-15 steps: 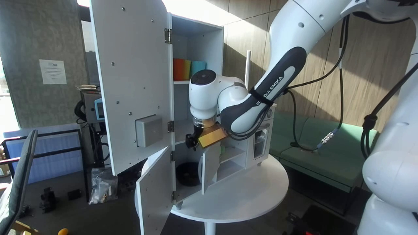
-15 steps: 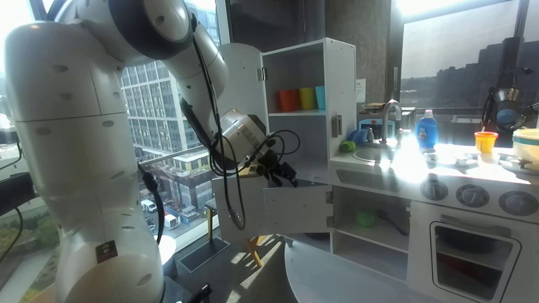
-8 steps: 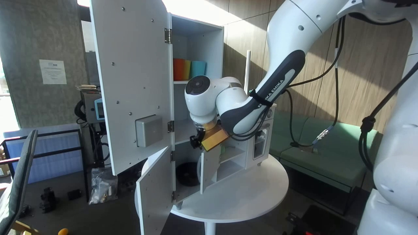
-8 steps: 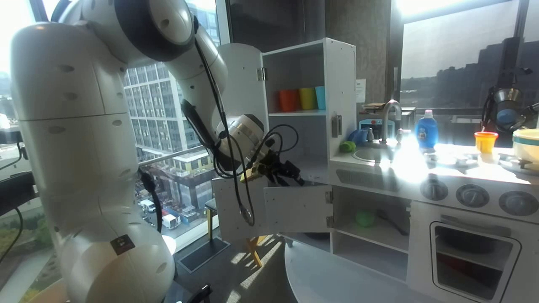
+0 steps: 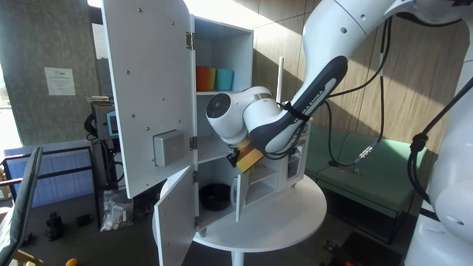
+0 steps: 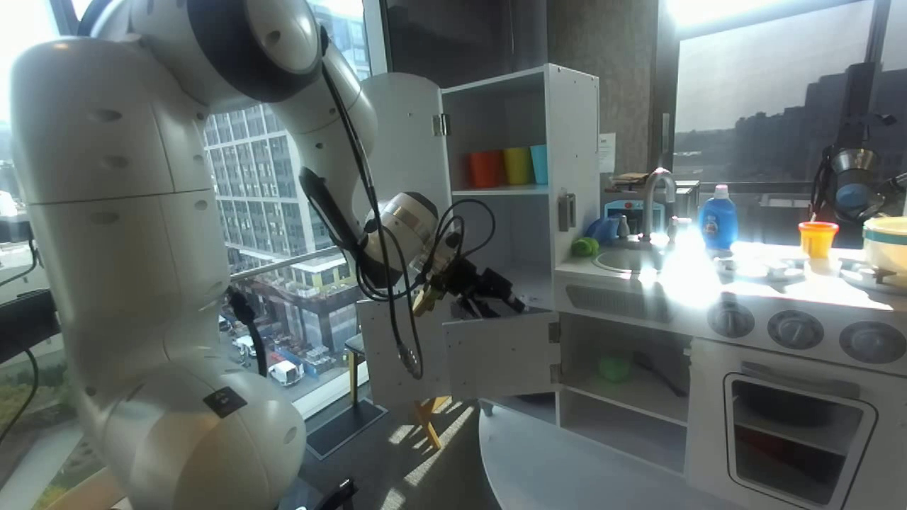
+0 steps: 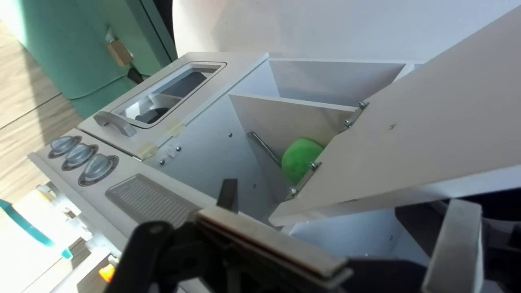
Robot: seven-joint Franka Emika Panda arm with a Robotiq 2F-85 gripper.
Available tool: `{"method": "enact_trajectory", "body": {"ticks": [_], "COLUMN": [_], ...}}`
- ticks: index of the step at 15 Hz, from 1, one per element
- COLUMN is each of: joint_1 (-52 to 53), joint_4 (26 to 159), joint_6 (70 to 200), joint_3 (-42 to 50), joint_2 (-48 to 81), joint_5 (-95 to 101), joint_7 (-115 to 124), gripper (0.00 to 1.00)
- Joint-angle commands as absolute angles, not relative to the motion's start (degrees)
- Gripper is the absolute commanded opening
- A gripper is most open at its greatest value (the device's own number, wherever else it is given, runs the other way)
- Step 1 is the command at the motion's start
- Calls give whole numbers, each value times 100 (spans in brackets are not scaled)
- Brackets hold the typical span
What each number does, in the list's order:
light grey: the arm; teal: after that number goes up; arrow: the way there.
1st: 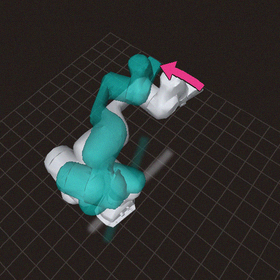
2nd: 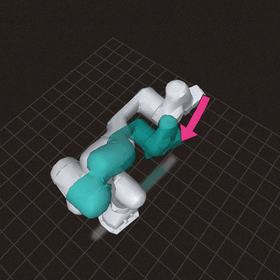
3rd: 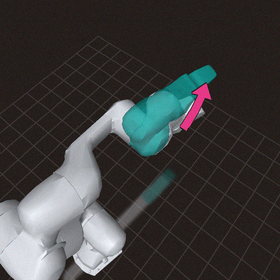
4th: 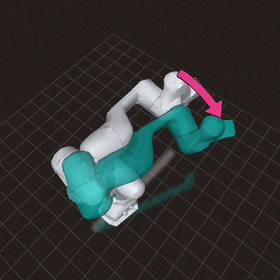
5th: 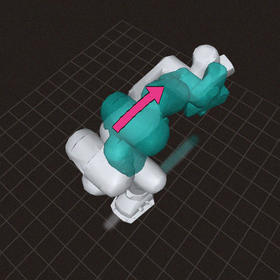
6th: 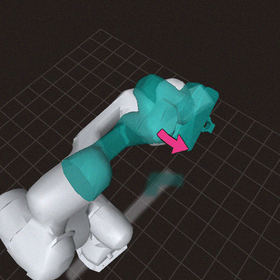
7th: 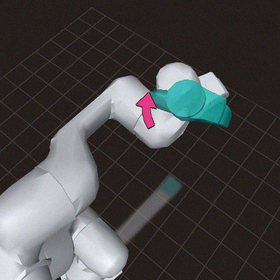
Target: Close all the cabinet doors
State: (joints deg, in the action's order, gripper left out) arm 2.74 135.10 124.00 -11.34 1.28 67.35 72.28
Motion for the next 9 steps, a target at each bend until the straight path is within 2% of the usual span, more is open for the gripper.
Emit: {"method": "enact_trajectory", "body": {"ticks": [1,9], "joint_1": [407,217], "joint_4": [13588,13532], "joint_6": [11997,11635], "joint_3": [-901,-414], "joint_2": [10,-45], "joint_5": [6581,6464], "joint_7": [7294,7339], "gripper": [100,100]}}
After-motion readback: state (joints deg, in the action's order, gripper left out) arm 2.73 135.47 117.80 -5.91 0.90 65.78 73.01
